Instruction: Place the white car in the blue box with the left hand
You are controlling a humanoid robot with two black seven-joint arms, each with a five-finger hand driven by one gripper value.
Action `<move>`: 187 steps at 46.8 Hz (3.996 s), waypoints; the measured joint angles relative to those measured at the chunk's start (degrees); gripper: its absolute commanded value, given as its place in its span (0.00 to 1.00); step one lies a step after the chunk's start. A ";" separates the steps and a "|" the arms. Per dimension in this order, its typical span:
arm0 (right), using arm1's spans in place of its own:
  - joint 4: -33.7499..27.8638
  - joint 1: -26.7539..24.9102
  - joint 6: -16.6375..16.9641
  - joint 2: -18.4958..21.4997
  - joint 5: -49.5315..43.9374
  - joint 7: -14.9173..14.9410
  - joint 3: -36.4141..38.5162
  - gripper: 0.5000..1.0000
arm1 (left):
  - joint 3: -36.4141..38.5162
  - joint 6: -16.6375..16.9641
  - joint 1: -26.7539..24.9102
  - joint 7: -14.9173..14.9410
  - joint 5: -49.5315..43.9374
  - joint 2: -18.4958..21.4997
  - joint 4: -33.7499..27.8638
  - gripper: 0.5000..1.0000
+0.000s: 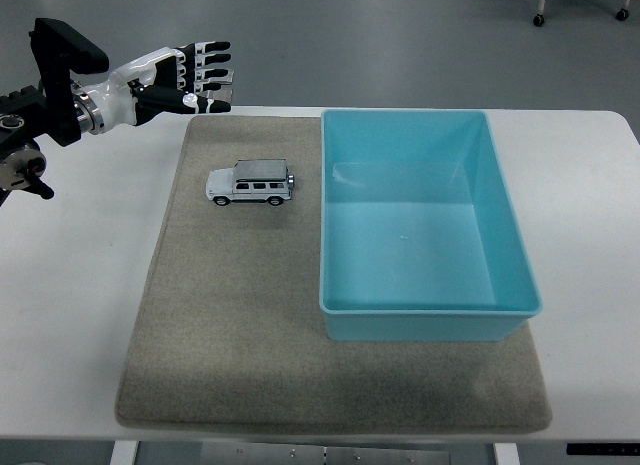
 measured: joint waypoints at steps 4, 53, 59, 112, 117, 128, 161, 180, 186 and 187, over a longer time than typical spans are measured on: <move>0.00 0.00 0.01 0.00 0.00 0.00 0.00 0.87 | 0.27 0.20 -0.65 -1.57 7.86 0.91 -1.01 1.00; 0.00 -0.01 0.00 0.00 -0.01 0.00 0.00 0.87 | 11.78 14.30 -1.85 -2.46 47.88 -2.53 -10.77 0.98; 0.00 0.00 -0.01 0.00 -0.01 0.00 0.00 0.87 | 11.79 14.45 -1.85 -2.36 49.30 -2.59 -10.60 0.87; 0.00 0.00 -0.01 0.00 -0.03 0.00 0.00 0.87 | 12.69 16.41 -4.67 -2.27 55.32 -0.89 -10.21 0.00; 0.00 0.00 0.01 0.00 -0.03 0.00 0.00 0.87 | 12.37 15.81 -6.34 -2.30 55.10 0.48 -10.25 0.00; 0.00 0.00 -0.01 0.00 -0.03 0.00 0.00 0.87 | 11.50 9.85 -12.93 -2.45 51.26 3.31 -10.63 0.00; 0.00 0.00 0.01 0.00 0.01 0.00 0.00 0.87 | 11.49 5.62 -20.00 -1.57 48.75 -8.76 -16.16 0.00; 0.00 0.00 -0.01 0.00 0.01 0.00 0.00 0.87 | 15.40 6.63 -18.18 -0.62 49.50 -22.08 -8.95 0.00; 0.00 -0.01 -0.02 0.00 -0.02 0.00 0.00 0.87 | 15.66 6.80 -16.34 -0.55 49.50 -23.03 -7.81 0.00; 0.00 -0.01 -0.02 0.00 -0.02 0.00 0.00 0.87 | 15.66 6.99 -16.12 -0.55 49.50 -23.11 -7.77 0.05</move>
